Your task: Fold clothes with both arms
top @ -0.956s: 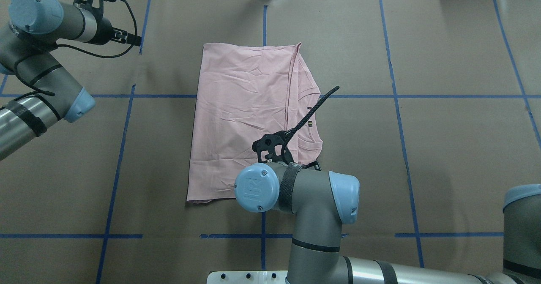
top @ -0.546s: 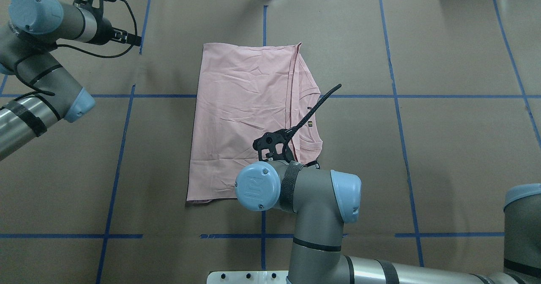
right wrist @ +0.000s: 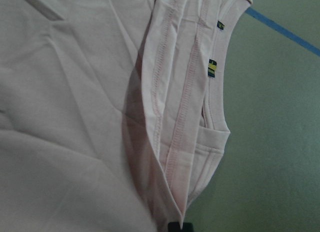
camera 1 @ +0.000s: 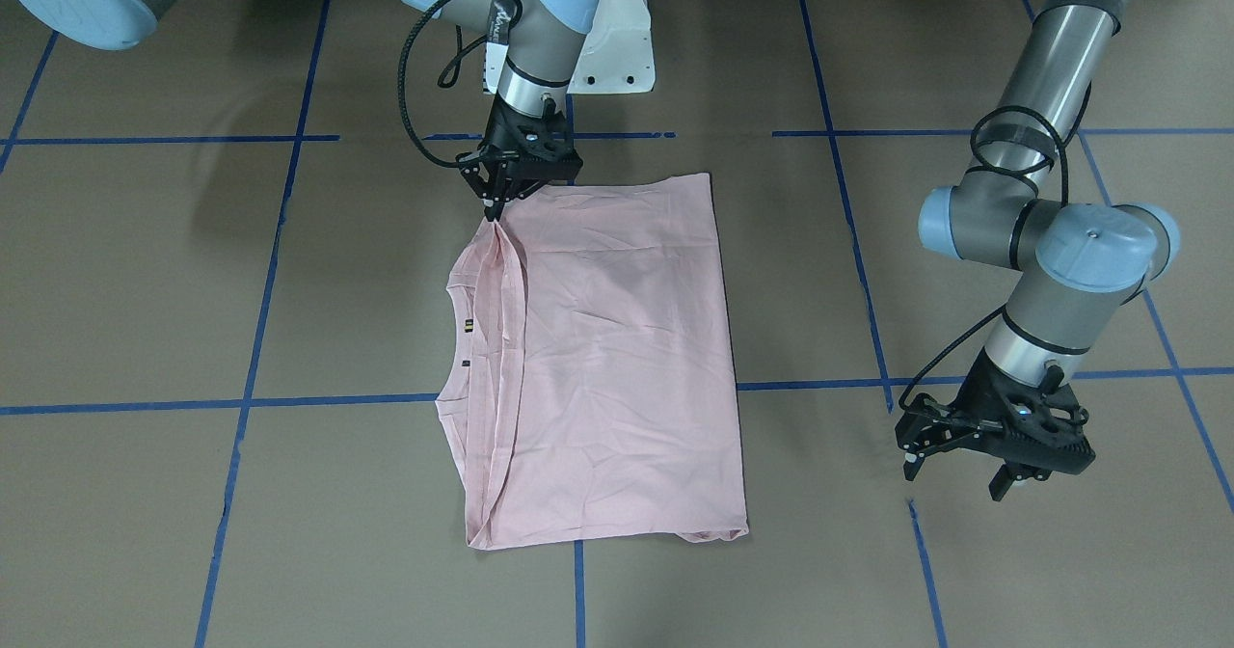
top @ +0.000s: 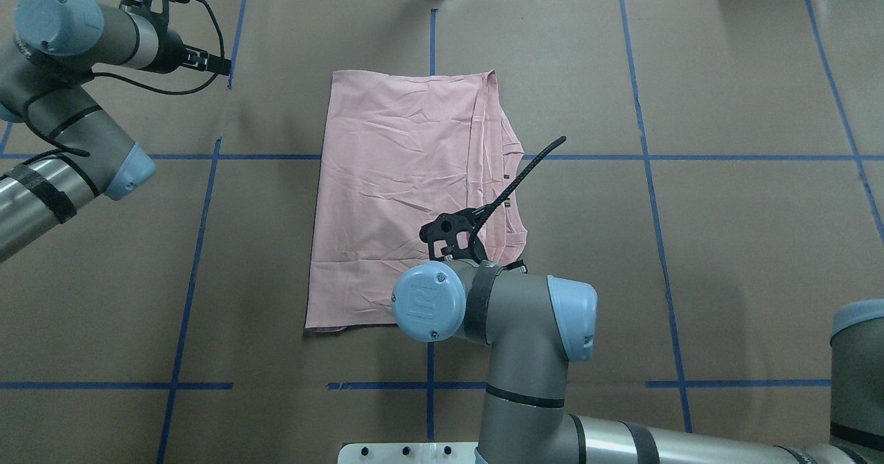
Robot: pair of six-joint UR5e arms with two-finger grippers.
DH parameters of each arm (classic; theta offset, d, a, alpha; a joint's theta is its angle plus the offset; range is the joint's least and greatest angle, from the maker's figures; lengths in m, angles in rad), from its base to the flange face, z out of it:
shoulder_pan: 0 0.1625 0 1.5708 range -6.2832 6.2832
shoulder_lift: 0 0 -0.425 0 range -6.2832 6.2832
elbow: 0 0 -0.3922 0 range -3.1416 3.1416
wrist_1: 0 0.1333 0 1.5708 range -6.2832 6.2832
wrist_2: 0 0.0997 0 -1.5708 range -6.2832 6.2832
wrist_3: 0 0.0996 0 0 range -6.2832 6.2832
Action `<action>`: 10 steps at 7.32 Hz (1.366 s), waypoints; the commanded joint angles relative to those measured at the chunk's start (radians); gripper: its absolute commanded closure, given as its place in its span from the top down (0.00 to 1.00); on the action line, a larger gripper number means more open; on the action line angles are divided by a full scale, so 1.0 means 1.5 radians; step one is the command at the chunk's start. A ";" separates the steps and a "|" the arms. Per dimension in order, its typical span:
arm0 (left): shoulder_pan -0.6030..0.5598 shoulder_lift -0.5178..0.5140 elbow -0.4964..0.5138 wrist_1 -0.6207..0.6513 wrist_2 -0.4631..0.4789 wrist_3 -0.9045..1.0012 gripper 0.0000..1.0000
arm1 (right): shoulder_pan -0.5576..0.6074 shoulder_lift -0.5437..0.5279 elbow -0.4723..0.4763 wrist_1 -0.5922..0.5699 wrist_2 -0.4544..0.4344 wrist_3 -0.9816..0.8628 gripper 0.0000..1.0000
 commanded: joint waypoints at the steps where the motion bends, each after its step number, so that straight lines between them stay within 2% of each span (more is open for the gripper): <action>1: 0.000 0.000 0.000 0.000 0.000 0.000 1.00 | -0.001 -0.059 0.048 0.003 -0.003 0.000 0.70; 2: 0.000 0.000 0.000 0.000 0.000 0.000 1.00 | -0.007 -0.057 0.049 0.003 -0.009 0.001 1.00; 3: 0.000 0.000 0.000 0.000 -0.001 0.000 1.00 | -0.005 -0.056 0.052 0.011 -0.008 0.000 1.00; 5: 0.000 -0.001 0.000 0.000 -0.006 0.000 1.00 | 0.027 -0.078 0.082 0.084 -0.001 -0.013 1.00; 6: 0.000 -0.001 -0.001 -0.001 -0.010 0.000 1.00 | 0.055 -0.070 0.077 0.084 0.004 -0.014 1.00; 7: 0.000 -0.001 -0.001 0.000 -0.010 0.001 1.00 | 0.091 -0.037 0.054 0.085 0.042 -0.045 1.00; 8: 0.000 -0.001 -0.001 0.000 -0.011 0.000 1.00 | 0.120 0.017 -0.019 0.088 0.073 -0.058 1.00; 9: 0.000 0.000 -0.001 -0.001 -0.015 0.001 1.00 | 0.132 0.053 -0.102 0.126 0.077 -0.059 1.00; 10: 0.000 -0.001 -0.001 -0.001 -0.018 0.000 1.00 | 0.134 0.055 -0.155 0.191 0.078 -0.063 1.00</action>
